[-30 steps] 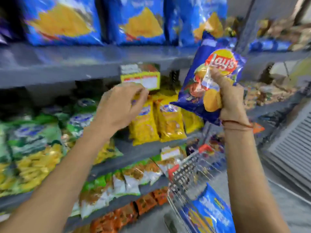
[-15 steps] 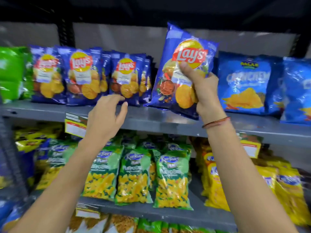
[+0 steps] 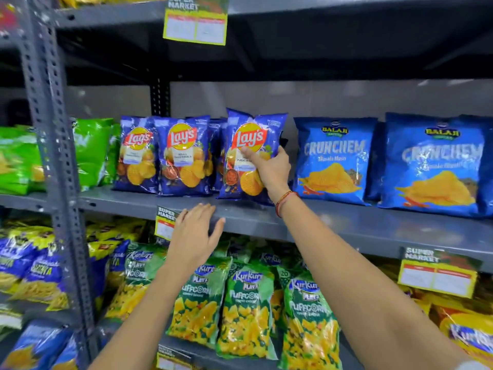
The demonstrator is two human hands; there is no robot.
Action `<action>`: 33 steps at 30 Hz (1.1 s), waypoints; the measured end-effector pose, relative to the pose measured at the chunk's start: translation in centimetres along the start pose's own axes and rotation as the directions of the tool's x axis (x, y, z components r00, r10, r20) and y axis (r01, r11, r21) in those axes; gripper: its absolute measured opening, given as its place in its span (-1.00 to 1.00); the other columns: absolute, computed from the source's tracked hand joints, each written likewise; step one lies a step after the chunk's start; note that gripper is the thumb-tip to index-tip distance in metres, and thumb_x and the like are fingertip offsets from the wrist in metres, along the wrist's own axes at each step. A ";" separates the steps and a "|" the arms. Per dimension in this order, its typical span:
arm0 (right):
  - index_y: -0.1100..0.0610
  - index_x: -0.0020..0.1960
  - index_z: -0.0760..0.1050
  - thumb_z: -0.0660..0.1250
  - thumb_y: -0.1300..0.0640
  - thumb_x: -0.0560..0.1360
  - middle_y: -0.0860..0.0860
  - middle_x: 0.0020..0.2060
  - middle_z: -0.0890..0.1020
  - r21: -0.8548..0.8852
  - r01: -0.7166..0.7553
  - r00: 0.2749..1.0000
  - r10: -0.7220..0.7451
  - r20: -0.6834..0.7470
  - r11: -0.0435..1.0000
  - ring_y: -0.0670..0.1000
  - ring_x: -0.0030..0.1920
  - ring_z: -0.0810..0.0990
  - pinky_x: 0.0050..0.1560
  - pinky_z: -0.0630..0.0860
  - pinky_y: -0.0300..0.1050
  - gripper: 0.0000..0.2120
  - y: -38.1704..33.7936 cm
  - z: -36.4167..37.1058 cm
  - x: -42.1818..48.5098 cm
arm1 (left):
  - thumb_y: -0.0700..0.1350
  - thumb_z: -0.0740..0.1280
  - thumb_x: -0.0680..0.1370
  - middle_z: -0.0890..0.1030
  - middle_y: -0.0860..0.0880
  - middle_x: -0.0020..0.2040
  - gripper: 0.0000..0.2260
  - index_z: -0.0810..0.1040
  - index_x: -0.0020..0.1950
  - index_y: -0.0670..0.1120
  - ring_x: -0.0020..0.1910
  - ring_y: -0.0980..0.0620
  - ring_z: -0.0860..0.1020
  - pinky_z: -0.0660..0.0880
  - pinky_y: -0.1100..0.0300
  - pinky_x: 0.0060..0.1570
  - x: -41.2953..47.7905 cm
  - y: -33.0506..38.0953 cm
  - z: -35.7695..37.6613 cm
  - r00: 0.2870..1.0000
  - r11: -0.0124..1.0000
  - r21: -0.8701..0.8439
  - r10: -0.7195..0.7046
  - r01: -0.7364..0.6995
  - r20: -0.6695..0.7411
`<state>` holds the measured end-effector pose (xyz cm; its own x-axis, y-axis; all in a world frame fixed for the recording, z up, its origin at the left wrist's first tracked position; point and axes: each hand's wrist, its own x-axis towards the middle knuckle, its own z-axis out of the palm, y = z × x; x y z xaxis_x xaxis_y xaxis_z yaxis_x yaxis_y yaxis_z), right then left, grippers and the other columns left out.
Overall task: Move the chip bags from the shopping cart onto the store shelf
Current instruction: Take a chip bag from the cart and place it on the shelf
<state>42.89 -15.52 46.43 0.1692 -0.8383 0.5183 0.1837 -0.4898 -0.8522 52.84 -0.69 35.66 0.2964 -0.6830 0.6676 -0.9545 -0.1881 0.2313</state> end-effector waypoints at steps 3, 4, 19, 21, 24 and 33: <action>0.20 0.35 0.42 0.55 -0.22 0.20 0.10 0.25 0.58 -0.107 -0.033 0.999 0.032 -0.009 0.994 0.10 0.34 0.45 0.34 0.40 0.03 -0.14 1.1 0.7 0.1 | 0.08 0.09 0.59 0.46 -0.06 0.36 -0.57 0.38 0.37 -0.12 0.40 -0.01 0.33 0.10 0.00 0.43 -0.1 -0.2 0.1 1.000 1.000 -0.007 0.004 -0.004 0.000; 0.19 0.34 0.42 0.55 -0.22 0.21 0.11 0.25 0.58 -0.113 -0.043 0.999 0.042 -0.013 0.993 0.09 0.32 0.46 0.32 0.41 0.00 -0.16 1.6 0.8 0.1 | 0.08 0.09 0.59 0.46 -0.06 0.37 -0.57 0.38 0.37 -0.12 0.40 -0.01 0.33 0.09 0.01 0.43 -0.1 -0.2 0.2 1.000 1.000 -0.004 0.008 -0.008 -0.004; 0.20 0.36 0.32 0.30 -0.32 0.42 0.16 0.27 0.48 -0.369 0.039 0.996 -0.067 -0.064 0.929 0.16 0.30 0.39 0.27 0.39 0.10 -0.26 2.3 -1.3 -1.1 | 0.01 0.18 0.57 0.52 -0.15 0.31 -0.61 0.44 0.30 -0.20 0.39 -0.09 0.35 0.13 -0.08 0.40 -0.4 1.0 0.8 0.992 0.998 -0.048 -0.057 0.052 -0.116; 0.19 0.35 0.34 0.30 -0.26 0.46 0.15 0.23 0.48 -0.340 0.080 0.990 -0.114 -0.080 0.937 0.16 0.27 0.42 0.26 0.40 0.07 -0.34 1.8 -3.2 -2.1 | -0.03 0.21 0.56 0.54 -0.18 0.26 -0.64 0.47 0.26 -0.21 0.35 -0.13 0.39 0.21 -0.11 0.36 -0.7 2.4 0.8 0.983 0.990 -0.130 -0.073 0.052 -0.166; 0.15 0.28 0.39 0.31 -0.19 0.48 0.04 0.12 0.49 -0.284 0.155 0.978 -0.188 -0.093 0.946 0.09 0.19 0.48 0.23 0.45 0.05 -0.47 1.0 -7.6 -4.7 | -0.04 0.21 0.56 0.57 -0.17 0.20 -0.68 0.50 0.22 -0.19 0.27 -0.14 0.45 0.34 -0.09 0.27 -1.7 6.0 1.0 0.969 0.959 -0.278 -0.018 -0.053 -0.246; 0.02 0.12 0.44 0.32 -0.08 0.48 0.09 0.06 0.60 -0.401 0.134 0.815 -0.331 -0.475 0.906 0.00 0.05 0.58 -0.05 0.46 -0.31 -0.72 2.2 -27.3 -17.0 | -0.06 0.18 0.57 0.60 -0.13 0.10 -0.72 0.53 0.15 -0.18 0.13 -0.06 0.49 0.32 0.24 0.21 -8.2 21.3 8.0 0.944 0.692 -0.644 0.274 -0.326 -0.184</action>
<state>13.96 -8.86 33.75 -0.3831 -0.6352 0.6707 -0.1986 -0.6524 -0.7314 29.84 -4.76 29.40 0.0246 -0.5664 0.8238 -0.7362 0.5473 0.3982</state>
